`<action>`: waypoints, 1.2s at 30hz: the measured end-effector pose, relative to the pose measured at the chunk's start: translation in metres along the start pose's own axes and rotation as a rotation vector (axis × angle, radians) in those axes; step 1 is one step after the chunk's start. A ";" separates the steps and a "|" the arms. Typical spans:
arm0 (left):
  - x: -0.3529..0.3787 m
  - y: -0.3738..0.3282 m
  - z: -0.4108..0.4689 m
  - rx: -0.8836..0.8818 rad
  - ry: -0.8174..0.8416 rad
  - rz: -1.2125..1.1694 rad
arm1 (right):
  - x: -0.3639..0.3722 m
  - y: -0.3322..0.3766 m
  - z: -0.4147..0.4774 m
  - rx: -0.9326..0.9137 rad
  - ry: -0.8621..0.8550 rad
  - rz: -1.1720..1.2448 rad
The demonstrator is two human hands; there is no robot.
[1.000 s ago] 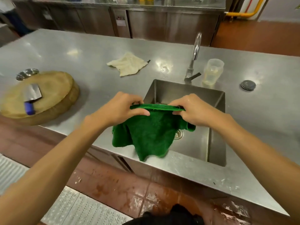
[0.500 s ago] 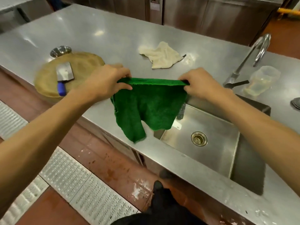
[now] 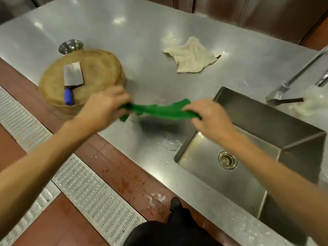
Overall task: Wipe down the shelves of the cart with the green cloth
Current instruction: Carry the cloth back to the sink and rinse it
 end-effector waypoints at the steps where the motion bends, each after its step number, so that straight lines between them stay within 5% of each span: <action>1: 0.032 -0.006 -0.018 -0.042 0.081 -0.052 | 0.030 -0.006 -0.016 0.011 0.086 0.000; 7: 0.193 -0.059 -0.132 -0.293 0.573 -0.233 | 0.176 -0.039 -0.113 0.099 0.561 -0.140; 12: 0.233 -0.083 -0.163 -0.422 0.653 -0.328 | 0.208 -0.050 -0.139 0.145 0.618 -0.122; 22: 0.234 -0.083 -0.133 -0.421 0.541 -0.476 | 0.221 -0.053 -0.132 0.293 0.624 0.045; 27: 0.227 -0.061 -0.113 -0.445 0.357 -0.577 | 0.230 -0.046 -0.112 0.461 0.614 0.223; 36: 0.176 0.025 -0.065 -0.452 -0.106 -0.781 | 0.197 -0.015 -0.066 0.981 0.135 0.784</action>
Point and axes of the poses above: each hand's wrist, its own z-axis towards the middle knuckle, its own x-axis out of the palm, y = z × x, the point moved 9 cm from there along z, towards the middle knuckle, and after that the axes turned 15 degrees about x, right-handed, at the moved point
